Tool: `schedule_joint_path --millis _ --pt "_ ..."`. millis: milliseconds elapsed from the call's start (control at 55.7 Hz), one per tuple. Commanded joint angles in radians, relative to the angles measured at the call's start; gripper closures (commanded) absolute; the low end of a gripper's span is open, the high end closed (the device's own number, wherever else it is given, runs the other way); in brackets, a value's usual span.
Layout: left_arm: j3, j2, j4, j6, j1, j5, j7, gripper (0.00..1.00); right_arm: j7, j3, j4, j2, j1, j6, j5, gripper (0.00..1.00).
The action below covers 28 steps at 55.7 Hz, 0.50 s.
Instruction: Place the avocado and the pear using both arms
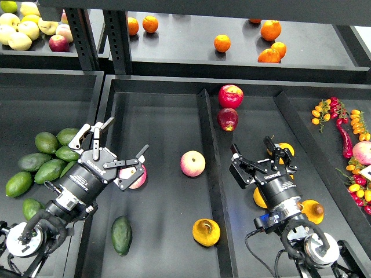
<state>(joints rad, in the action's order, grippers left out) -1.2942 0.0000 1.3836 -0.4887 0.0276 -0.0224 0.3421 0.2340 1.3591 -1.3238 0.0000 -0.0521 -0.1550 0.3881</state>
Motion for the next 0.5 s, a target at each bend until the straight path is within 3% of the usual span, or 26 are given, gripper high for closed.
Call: schedule_joint_path --millis 0,485 --pt "0.003 0.0 -0.002 0.0 0.006 0.001 -0.006 0.0 0.001 -0.001 0.0 0.0 0.0 -0.003 0.0 0.0" --pt "-0.007 0.0 -0.063 0.0 0.084 0.002 -0.006 0.0 0.001 -0.009 0.0 0.0 0.0 -0.003 0.0 0.0"
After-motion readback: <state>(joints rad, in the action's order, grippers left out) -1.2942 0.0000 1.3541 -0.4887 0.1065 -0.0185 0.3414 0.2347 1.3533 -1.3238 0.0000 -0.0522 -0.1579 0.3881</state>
